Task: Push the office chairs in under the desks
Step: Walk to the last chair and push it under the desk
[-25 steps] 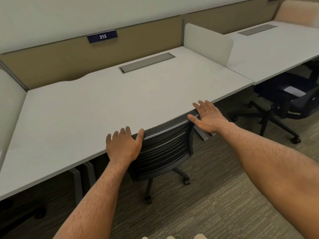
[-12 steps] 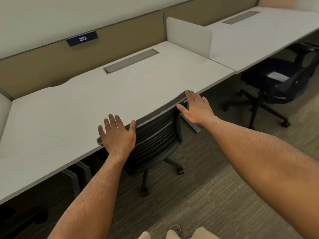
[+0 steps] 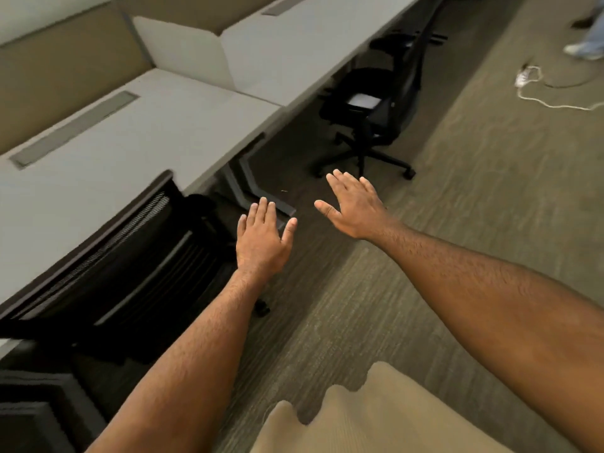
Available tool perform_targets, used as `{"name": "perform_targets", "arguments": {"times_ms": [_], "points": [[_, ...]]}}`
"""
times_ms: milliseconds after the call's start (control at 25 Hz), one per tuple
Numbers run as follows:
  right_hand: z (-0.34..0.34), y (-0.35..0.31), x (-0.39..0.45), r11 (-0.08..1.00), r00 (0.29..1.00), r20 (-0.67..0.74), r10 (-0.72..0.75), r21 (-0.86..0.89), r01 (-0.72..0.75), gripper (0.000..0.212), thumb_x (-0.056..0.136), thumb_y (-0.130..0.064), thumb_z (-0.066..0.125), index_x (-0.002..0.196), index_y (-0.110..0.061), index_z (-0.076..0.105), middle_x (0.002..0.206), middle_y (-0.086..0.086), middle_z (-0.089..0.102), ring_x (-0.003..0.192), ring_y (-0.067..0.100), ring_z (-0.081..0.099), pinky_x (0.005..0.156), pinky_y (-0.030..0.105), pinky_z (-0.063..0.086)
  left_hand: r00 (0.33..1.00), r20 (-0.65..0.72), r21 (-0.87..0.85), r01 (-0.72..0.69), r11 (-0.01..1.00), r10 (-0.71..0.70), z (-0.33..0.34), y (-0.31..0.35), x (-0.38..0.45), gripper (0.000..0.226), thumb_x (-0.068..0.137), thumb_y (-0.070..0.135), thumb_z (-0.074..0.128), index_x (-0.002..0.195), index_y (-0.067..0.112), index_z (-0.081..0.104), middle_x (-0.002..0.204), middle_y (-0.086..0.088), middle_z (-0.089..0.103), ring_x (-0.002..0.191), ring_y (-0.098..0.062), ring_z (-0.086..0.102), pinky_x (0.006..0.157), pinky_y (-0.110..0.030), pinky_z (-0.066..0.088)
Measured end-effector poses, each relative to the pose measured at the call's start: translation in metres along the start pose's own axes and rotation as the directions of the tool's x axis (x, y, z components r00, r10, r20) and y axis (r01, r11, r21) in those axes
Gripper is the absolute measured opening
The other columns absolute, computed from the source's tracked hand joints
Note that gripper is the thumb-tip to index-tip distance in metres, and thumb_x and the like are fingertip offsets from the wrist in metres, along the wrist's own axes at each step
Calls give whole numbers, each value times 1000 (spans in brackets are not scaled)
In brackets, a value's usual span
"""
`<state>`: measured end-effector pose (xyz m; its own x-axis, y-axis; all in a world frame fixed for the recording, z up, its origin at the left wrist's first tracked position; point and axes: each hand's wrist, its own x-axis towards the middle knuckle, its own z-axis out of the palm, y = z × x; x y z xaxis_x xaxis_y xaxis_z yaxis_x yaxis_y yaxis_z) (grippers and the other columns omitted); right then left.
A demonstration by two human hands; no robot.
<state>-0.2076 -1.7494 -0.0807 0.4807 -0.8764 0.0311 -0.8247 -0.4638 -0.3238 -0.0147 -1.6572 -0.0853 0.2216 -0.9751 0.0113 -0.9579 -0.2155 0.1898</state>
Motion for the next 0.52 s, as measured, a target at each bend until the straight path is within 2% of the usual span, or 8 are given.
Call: {"name": "perform_targets", "arguments": {"times_ms": [200,360,520], "points": [[-20,129,-78,962,962,-3,272,14,-272,76,98,-64,27,156,-15,20,164,7,22,151,22,18,121,44,4,965,124,-35,-229,973,231,49,134,25,73,101,59,26,154,9,32,165,-8,22,152,-23,16,123,-42,8],[-33,211,-136,868,868,-8,496,27,-495,76,99,-63,25,157,-15,19,164,6,22,150,21,18,122,45,3,892,220,-57,-392,918,395,81,229,35,74,101,59,25,154,8,31,165,-8,21,152,-24,16,124,-42,8],[-42,283,-176,765,766,-9,643,54,-641,76,99,-63,26,156,-14,20,163,7,23,150,22,20,122,45,4,798,277,-53,-544,837,536,110,312,52,73,101,59,23,154,9,33,164,-8,23,152,-25,17,124,-43,8]]}}
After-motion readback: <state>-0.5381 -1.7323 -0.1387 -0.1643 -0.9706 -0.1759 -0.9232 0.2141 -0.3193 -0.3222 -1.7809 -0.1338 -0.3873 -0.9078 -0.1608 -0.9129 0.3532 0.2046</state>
